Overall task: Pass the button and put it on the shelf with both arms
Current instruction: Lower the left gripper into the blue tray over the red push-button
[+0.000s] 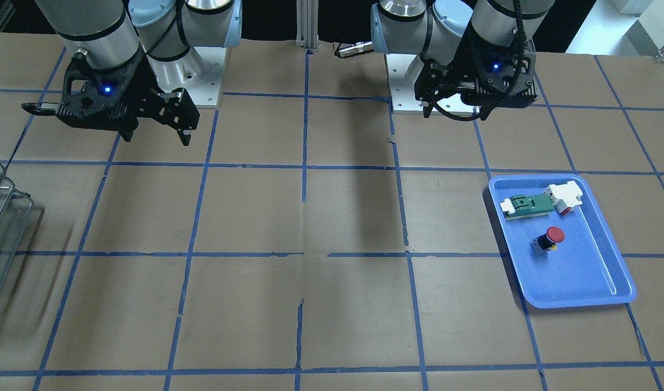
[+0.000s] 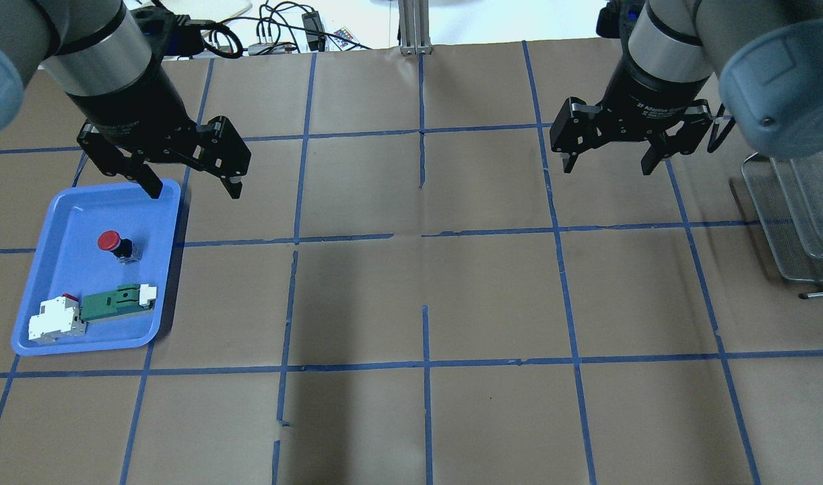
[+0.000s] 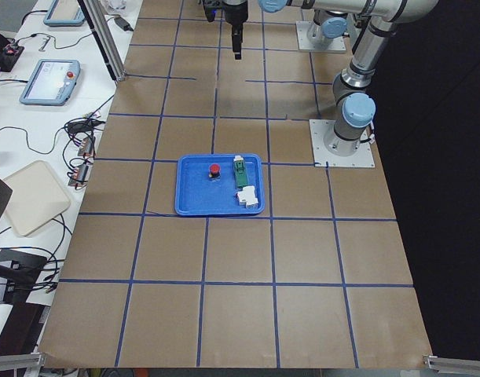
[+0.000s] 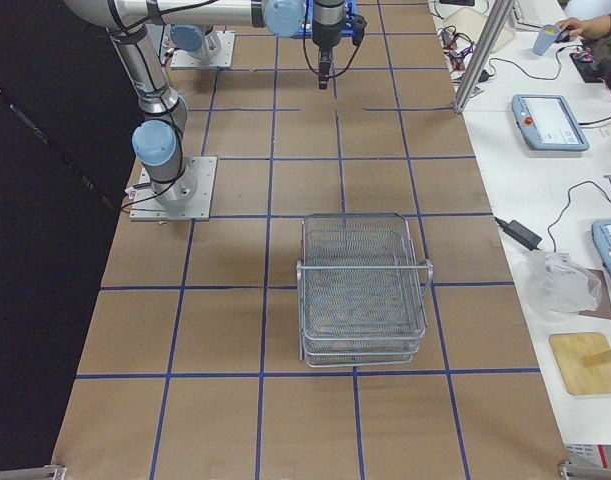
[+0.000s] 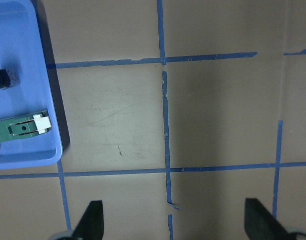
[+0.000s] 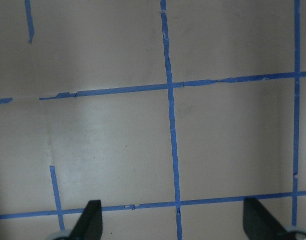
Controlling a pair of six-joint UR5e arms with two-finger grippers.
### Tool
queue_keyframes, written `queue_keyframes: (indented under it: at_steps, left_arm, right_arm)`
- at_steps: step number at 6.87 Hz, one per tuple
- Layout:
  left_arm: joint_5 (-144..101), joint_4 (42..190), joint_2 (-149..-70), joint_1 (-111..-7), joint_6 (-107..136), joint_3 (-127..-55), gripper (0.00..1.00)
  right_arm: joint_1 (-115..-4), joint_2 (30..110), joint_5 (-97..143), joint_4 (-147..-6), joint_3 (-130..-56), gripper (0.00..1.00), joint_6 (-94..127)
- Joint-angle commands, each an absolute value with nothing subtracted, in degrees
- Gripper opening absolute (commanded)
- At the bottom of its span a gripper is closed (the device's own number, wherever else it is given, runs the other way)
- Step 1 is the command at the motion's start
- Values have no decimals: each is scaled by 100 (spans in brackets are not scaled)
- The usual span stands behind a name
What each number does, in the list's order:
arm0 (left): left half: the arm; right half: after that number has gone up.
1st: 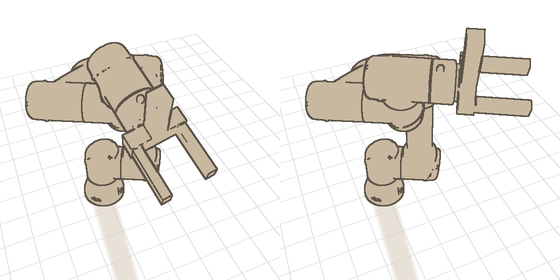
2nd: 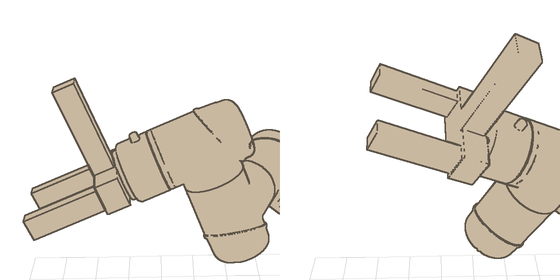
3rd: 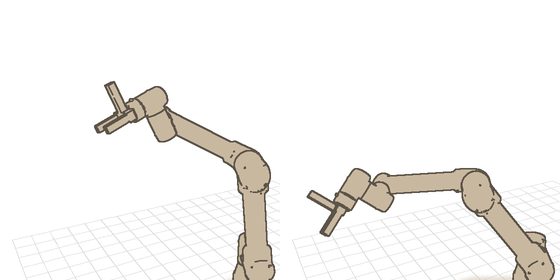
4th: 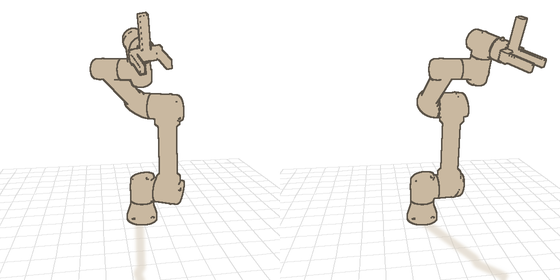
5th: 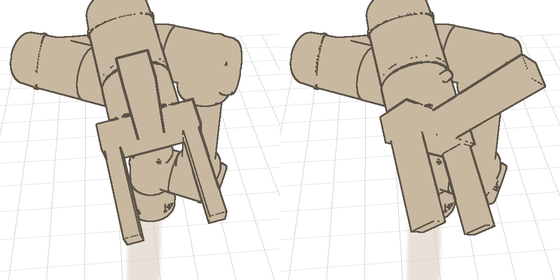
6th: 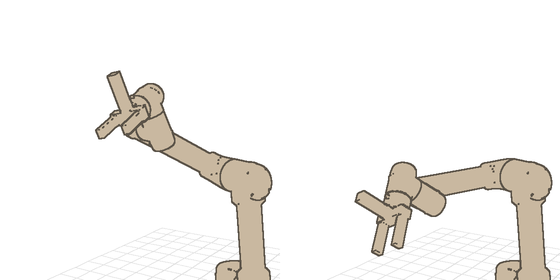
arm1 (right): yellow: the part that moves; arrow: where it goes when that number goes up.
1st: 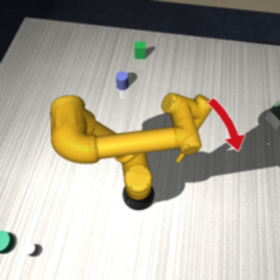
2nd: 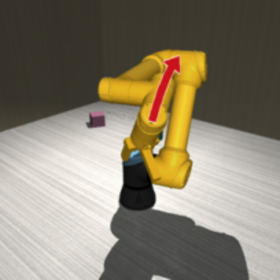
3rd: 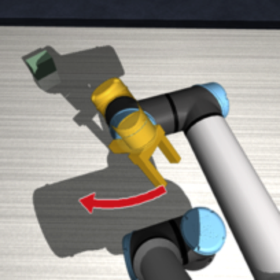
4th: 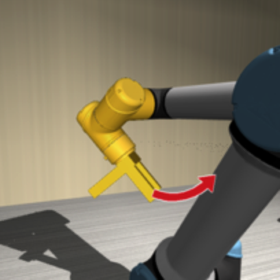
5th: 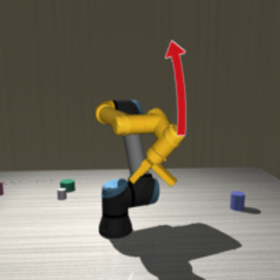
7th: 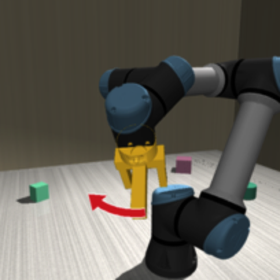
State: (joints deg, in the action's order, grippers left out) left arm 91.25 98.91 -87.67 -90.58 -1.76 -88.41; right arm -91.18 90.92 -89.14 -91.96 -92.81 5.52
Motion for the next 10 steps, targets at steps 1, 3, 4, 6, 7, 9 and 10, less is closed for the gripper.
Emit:
queue_keyframes:
  at_steps: [1,3,4,6,7,9,10]
  left_arm:
    - [9140,9853,-8754,-9053,-211,-8859,100]
    - [9176,9582,-8902,-8869,-202,-9007,100]
    - [9202,8875,-8999,-8642,-185,-9348,100]
    - [9167,7538,-9306,-7582,-481,-10078,100]
    - [9150,7176,-9543,-7167,-710,-10220,100]
    - [9211,6971,-9965,-6639,-1437,-10266,100]
    - [9202,6709,-10228,-6192,-2320,-10274,98]
  right_arm:
    - [-9123,9105,-8912,-9185,-9281,100,545]
    - [-9123,9097,-8912,-9193,-9281,100,545]
    - [-9123,9097,-8912,-9193,-9281,100,545]
    - [-9114,9097,-8912,-9176,-9281,100,545]
    - [-9114,9097,-8912,-9167,-9281,100,545]
    - [-9114,9097,-8912,-9167,-9281,100,554]
    - [-9114,9097,-8912,-9167,-9281,100,554]
